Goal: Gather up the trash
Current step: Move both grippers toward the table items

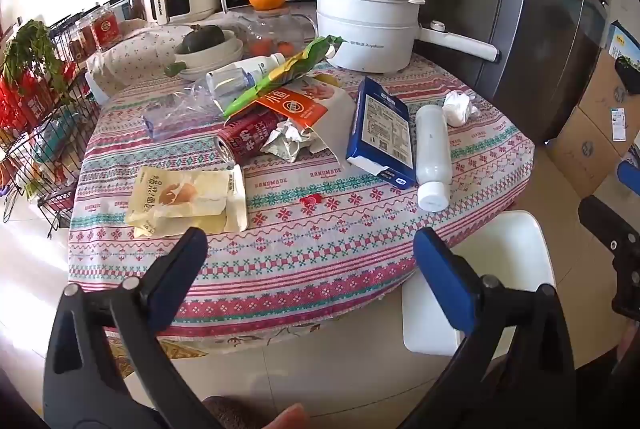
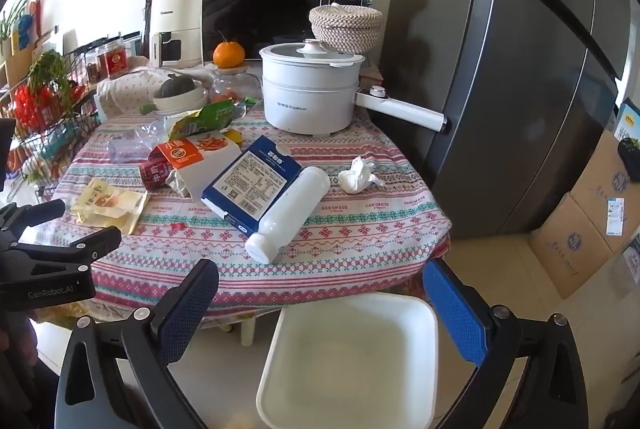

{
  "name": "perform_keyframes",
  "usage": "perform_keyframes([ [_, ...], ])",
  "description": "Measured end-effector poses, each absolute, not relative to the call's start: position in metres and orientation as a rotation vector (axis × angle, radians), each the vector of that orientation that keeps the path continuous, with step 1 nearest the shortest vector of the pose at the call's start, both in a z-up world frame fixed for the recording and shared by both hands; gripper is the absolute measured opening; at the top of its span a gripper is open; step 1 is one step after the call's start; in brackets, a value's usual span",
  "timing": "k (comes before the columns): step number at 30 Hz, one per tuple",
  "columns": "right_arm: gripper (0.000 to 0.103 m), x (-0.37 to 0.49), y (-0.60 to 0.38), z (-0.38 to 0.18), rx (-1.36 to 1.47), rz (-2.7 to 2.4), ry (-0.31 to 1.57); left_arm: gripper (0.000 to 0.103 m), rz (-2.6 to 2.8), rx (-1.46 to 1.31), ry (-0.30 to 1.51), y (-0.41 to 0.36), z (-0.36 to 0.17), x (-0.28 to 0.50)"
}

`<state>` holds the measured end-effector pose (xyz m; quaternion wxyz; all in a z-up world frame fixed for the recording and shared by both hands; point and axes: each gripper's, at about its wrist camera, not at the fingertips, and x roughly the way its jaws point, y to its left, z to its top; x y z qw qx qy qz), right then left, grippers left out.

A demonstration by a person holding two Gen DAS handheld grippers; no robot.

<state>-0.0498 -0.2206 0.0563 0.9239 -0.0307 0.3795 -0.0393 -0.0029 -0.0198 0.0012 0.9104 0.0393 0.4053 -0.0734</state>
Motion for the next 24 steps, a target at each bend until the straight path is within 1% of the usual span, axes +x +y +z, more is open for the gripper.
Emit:
perform_keyframes([
  [24, 0.103, -0.0445, -0.2186, 0.0499, -0.06, -0.077, 0.783, 0.102, -0.153, 0.079, 0.833, -0.0151, -0.0014, -0.006],
])
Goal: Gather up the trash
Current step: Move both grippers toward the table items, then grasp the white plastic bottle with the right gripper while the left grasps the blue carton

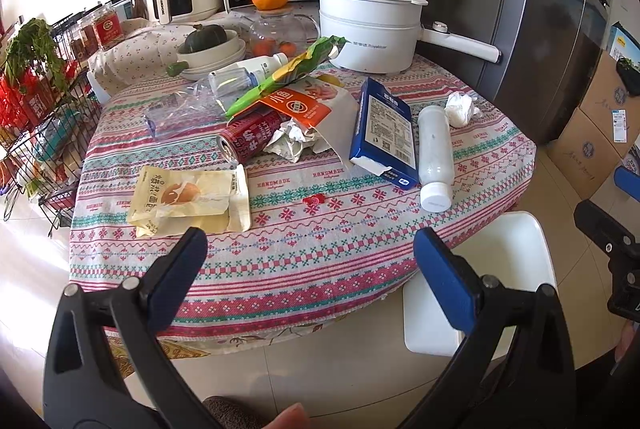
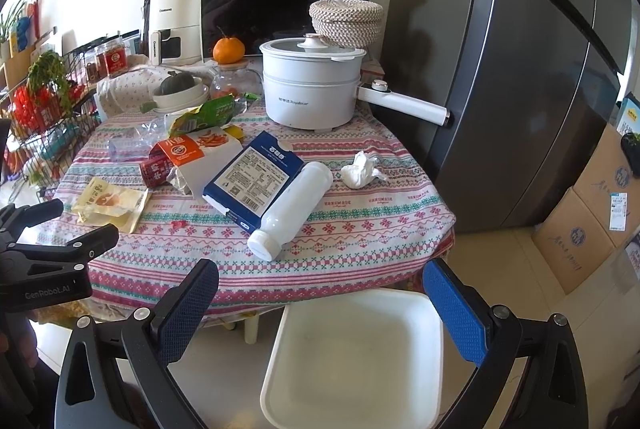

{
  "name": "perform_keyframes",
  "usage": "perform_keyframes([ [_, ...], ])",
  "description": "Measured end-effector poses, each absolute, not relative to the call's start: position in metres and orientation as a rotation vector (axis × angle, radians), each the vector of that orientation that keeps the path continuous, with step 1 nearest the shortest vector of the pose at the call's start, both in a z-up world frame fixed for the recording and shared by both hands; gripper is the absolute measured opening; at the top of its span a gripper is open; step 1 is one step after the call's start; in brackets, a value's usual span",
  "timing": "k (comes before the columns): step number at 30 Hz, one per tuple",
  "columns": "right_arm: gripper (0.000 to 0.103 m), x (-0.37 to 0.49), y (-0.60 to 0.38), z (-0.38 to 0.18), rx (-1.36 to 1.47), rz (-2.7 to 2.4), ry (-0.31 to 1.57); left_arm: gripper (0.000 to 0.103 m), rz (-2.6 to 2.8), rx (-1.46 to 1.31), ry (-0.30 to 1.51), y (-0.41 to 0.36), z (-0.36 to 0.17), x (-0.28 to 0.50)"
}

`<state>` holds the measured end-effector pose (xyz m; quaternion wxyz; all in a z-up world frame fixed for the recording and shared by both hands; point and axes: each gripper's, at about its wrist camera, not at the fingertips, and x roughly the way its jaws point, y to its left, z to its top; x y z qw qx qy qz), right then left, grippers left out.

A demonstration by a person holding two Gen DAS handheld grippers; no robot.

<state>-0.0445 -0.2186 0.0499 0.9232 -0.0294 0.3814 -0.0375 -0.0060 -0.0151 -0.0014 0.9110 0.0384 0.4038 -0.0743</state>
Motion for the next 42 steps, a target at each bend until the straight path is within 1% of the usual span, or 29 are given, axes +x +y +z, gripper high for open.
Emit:
perform_keyframes([
  [14, 0.103, -0.047, -0.217, 0.049, -0.025, -0.078, 0.762, 0.102, -0.155, 0.078, 0.842, -0.012, -0.004, -0.005],
  [17, 0.103, -0.047, -0.218, 0.049, -0.083, -0.097, 0.779, 0.102, -0.154, 0.076, 0.861, -0.01, -0.006, -0.001],
  [21, 0.103, -0.042, -0.222, 0.056, -0.046, -0.087, 0.753, 0.102, -0.182, 0.048, 0.906, -0.007, -0.008, 0.01],
  [25, 0.103, -0.029, -0.236, 0.063, 0.059, -0.042, 0.743, 0.102, -0.245, 0.021, 0.94, -0.006, -0.007, 0.027],
  [27, 0.103, -0.016, -0.241, 0.062, 0.073, -0.024, 0.782, 0.102, -0.284, 0.001, 0.961, -0.006, -0.007, 0.038],
  [29, 0.103, 0.001, -0.246, 0.057, 0.073, -0.017, 0.871, 0.101, -0.299, -0.023, 0.985, -0.007, -0.011, 0.051],
  [31, 0.103, 0.018, -0.25, 0.05, 0.062, -0.021, 0.942, 0.088, -0.339, -0.058, 1.014, -0.012, -0.014, 0.062],
  [33, 0.103, 0.037, -0.259, 0.043, 0.101, -0.022, 1.003, 0.079, -0.381, -0.079, 1.028, -0.021, -0.014, 0.075],
  [36, 0.103, 0.059, -0.274, 0.026, 0.176, -0.043, 1.096, 0.075, -0.428, -0.112, 1.037, -0.036, -0.015, 0.096],
  [37, 0.103, 0.065, -0.277, 0.022, 0.197, -0.044, 1.12, 0.071, -0.44, -0.131, 1.05, -0.04, -0.018, 0.105],
  [39, 0.103, 0.075, -0.286, 0.012, 0.267, -0.032, 1.154, 0.065, -0.44, -0.171, 1.089, -0.045, -0.03, 0.121],
  [40, 0.103, 0.079, -0.289, 0.007, 0.288, -0.032, 1.19, 0.064, -0.433, -0.193, 1.11, -0.047, -0.037, 0.128],
  [42, 0.103, 0.088, -0.294, 0.001, 0.327, -0.033, 1.205, 0.064, -0.422, -0.232, 1.15, -0.049, -0.05, 0.137],
])
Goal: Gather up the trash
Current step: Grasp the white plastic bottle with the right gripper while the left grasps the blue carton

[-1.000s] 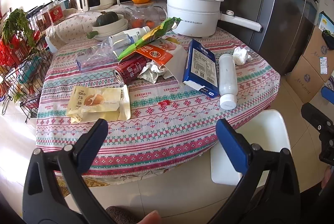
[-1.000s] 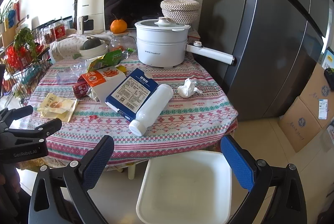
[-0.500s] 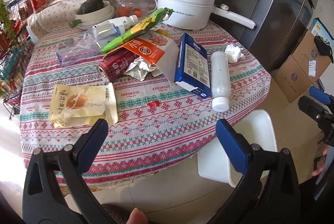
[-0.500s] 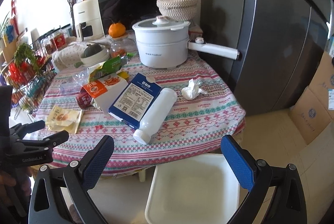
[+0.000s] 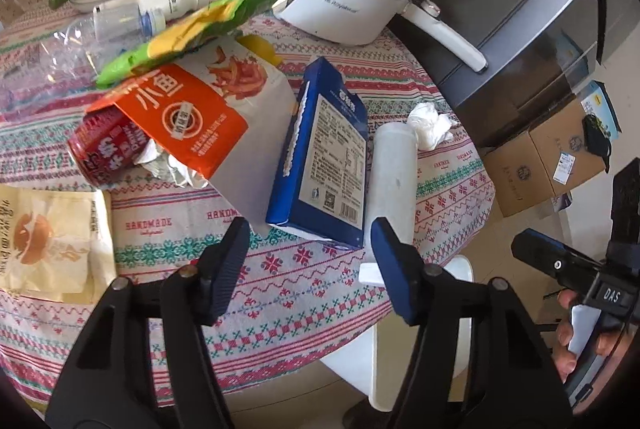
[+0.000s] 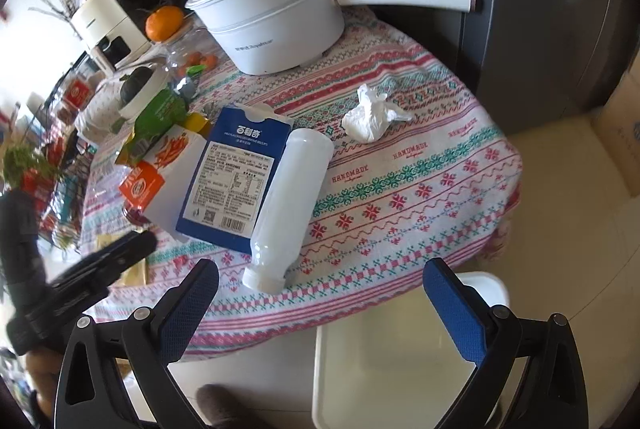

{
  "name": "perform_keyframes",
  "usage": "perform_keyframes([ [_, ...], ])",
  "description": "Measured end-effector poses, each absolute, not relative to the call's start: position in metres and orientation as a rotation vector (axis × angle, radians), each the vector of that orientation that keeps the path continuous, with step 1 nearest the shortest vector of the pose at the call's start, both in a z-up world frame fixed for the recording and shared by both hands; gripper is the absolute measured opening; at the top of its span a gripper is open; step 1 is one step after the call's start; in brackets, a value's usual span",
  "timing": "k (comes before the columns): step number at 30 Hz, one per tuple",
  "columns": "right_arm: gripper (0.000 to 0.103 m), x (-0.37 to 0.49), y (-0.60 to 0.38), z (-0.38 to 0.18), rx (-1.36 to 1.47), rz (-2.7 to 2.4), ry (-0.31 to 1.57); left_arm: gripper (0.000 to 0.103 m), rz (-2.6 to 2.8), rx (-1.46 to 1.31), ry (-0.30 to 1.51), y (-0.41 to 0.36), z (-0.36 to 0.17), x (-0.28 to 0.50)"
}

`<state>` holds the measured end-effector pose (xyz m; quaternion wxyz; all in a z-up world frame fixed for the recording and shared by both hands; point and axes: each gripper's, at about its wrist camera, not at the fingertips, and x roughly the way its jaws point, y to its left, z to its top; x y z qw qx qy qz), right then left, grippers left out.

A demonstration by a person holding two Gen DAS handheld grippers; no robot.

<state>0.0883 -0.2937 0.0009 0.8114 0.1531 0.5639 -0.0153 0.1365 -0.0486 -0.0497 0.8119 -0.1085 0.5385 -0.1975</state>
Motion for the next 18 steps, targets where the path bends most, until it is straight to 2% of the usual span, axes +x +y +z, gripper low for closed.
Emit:
perform_keyframes([
  [9, 0.103, 0.111, -0.307, -0.023, 0.414, -0.033, 1.238, 0.064, -0.357, -0.364, 1.255, -0.054, -0.089, 0.16],
  [11, 0.103, 0.114, -0.309, -0.028, 0.436, -0.036, 1.243, 0.057, -0.36, -0.401, 1.255, -0.053, -0.093, 0.163],
  [12, 0.103, 0.114, -0.31, -0.03, 0.444, -0.038, 1.245, 0.051, -0.366, -0.42, 1.257, -0.053, -0.093, 0.163],
  [18, 0.103, 0.116, -0.313, -0.037, 0.475, -0.053, 1.246, 0.036, -0.436, -0.426, 1.214, -0.059, -0.083, 0.157],
])
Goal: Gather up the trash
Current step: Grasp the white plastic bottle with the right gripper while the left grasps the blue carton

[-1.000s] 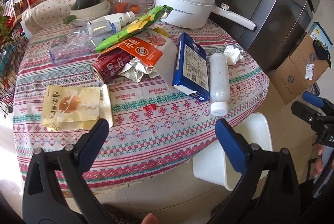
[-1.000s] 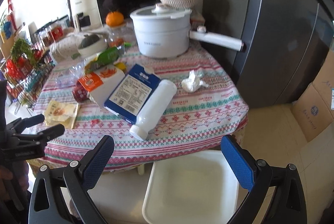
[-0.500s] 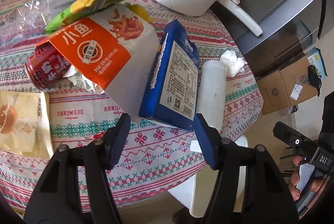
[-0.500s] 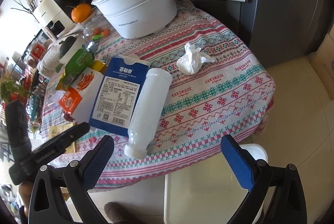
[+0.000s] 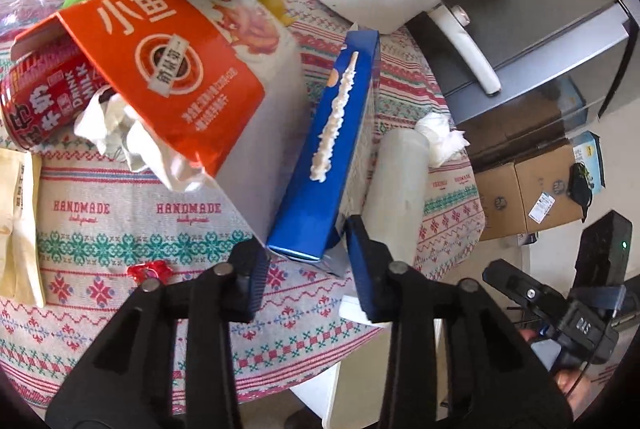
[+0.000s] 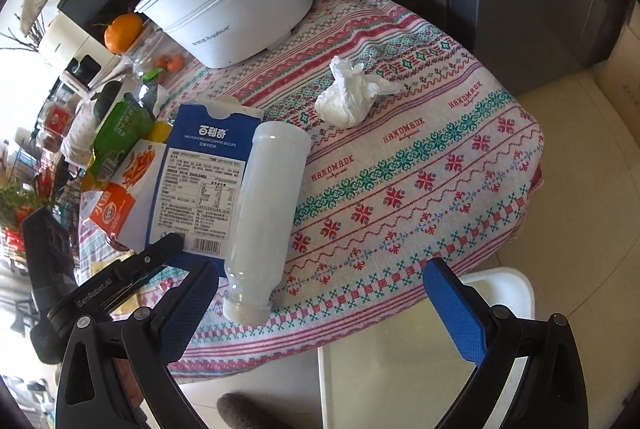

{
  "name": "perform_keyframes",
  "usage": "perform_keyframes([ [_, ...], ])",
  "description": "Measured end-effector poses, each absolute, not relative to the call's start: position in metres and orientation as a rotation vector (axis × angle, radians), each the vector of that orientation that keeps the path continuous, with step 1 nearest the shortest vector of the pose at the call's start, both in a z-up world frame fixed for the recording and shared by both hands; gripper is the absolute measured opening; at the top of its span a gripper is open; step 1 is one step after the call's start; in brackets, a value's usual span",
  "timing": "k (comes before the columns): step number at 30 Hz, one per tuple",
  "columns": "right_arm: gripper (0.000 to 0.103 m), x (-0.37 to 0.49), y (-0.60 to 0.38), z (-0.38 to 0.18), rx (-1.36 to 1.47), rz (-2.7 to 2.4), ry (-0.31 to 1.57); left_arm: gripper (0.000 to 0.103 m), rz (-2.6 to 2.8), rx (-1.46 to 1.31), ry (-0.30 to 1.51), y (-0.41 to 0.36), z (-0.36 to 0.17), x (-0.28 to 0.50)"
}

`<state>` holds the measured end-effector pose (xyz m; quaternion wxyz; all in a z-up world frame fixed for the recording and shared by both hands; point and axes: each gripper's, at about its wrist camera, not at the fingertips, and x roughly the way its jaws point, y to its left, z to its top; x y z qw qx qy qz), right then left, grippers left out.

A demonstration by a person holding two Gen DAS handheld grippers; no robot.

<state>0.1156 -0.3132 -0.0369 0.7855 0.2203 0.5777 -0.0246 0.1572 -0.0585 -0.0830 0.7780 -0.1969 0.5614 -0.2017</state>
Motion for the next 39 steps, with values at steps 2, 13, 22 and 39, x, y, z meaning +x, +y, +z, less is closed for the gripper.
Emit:
perform_keyframes([
  [2, 0.103, 0.115, -0.313, -0.039, 0.478, -0.059, 1.251, 0.031, -0.445, -0.405, 1.211, -0.059, -0.078, 0.154],
  [13, 0.097, 0.128, -0.3, -0.054, 0.53, -0.023, 1.258, 0.027, -0.41, -0.188, 1.206, -0.045, -0.057, 0.112],
  [22, 0.085, 0.15, -0.263, -0.089, 0.573, 0.024, 1.314, 0.035, -0.39, -0.077, 1.124, -0.023, -0.056, 0.106],
  [39, 0.052, 0.151, -0.268, -0.092, 0.595, 0.037, 1.296, 0.026, -0.435, -0.199, 1.204, -0.027, -0.072, 0.092],
])
